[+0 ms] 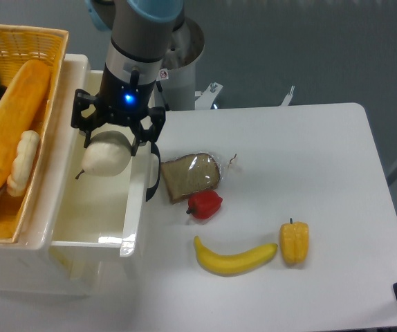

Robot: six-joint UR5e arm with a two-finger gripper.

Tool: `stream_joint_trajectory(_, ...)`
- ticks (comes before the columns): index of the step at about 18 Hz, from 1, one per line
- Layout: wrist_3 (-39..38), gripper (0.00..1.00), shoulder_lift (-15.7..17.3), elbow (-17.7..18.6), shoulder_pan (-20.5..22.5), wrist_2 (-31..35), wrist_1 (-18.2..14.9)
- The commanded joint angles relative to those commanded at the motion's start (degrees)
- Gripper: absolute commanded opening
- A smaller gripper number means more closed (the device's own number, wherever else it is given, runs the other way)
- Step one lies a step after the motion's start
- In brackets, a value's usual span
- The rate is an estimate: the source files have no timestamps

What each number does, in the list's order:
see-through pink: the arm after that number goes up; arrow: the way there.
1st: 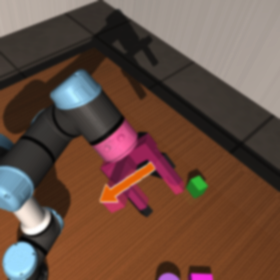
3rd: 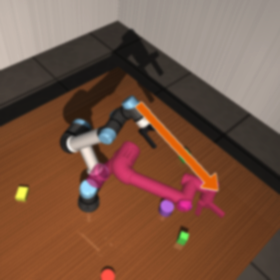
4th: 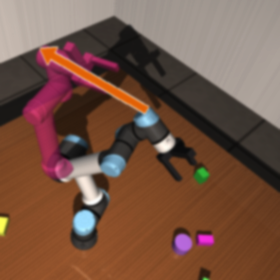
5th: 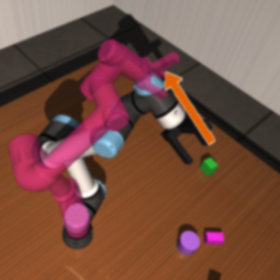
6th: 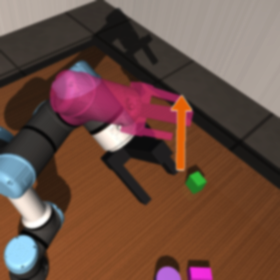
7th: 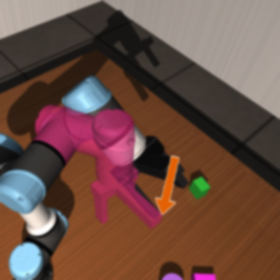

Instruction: Place the pear in the upper white drawer

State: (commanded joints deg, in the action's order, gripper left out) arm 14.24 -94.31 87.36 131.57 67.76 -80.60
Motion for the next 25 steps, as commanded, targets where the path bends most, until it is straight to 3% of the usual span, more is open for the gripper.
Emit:
stream_joint_trajectory(2,0.1,0.8,-0.1,0.0,0.0,0.0,0.4)
stream_joint_trajectory(12,0.5,0.93,-0.2,0.0,-0.7,0.1,0.6)
stream_joint_trajectory(19,1.6,0.94,-0.4,-0.3,-0.4,0.8,1.5)
stream_joint_trajectory(25,15.6,0.99,0.0,-0.2,6.4,2.5,1.8)
